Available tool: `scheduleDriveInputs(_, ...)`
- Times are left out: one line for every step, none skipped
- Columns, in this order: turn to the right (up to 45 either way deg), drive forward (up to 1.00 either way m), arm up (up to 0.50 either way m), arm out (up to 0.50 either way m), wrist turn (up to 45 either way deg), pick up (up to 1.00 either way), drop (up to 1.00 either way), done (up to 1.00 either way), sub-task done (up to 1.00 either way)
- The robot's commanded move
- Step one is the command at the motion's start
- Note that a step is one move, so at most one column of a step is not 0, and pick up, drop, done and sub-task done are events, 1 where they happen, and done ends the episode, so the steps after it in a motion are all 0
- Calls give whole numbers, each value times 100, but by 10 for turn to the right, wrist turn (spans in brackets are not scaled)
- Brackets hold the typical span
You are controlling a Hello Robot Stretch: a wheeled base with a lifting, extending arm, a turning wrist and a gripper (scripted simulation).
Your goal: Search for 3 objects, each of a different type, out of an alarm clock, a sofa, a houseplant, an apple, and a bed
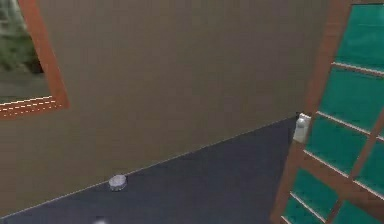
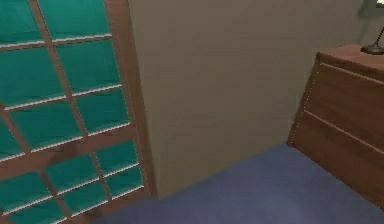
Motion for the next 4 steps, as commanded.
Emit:
scheduleDriveInputs(30,0,0,0,0,0,0,0,0)
scheduleDriveInputs(0,75,0,0,0,0,0,0,0)
scheduleDriveInputs(240,0,0,0,0,0,0,0,0)
scheduleDriveInputs(0,55,0,0,0,0,0,0,0)
